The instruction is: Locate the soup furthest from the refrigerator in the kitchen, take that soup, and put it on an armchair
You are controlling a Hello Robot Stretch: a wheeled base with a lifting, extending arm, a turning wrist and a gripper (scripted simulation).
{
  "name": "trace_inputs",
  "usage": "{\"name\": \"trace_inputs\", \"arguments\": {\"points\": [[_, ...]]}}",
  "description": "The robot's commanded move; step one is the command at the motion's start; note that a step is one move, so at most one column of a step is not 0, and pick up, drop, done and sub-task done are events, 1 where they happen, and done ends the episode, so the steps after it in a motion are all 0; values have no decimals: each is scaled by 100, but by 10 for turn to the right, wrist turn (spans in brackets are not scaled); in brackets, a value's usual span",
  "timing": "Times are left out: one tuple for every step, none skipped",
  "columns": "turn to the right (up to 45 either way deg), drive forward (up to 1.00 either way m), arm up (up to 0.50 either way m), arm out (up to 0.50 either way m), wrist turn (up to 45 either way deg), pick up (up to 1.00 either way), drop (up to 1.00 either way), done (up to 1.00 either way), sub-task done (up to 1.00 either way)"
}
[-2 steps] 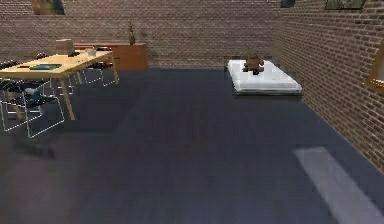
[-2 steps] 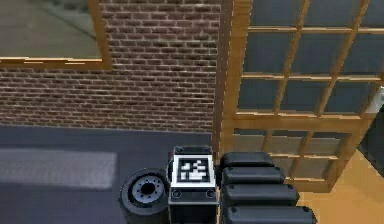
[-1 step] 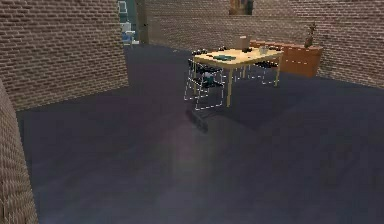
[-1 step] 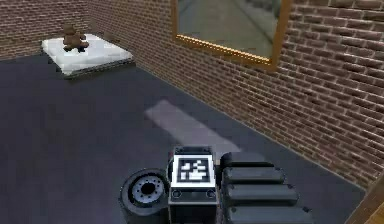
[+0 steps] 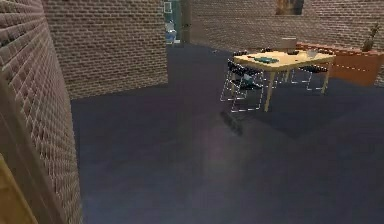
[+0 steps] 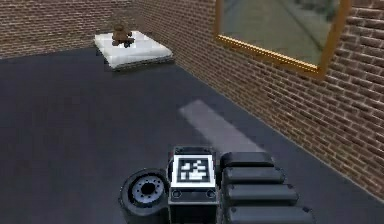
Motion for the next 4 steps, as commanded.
{"name": "trace_inputs", "arguments": {"points": [[0,100,0,0,0,0,0,0,0],[0,100,0,0,0,0,0,0,0],[0,100,0,0,0,0,0,0,0],[0,100,0,0,0,0,0,0,0]]}}
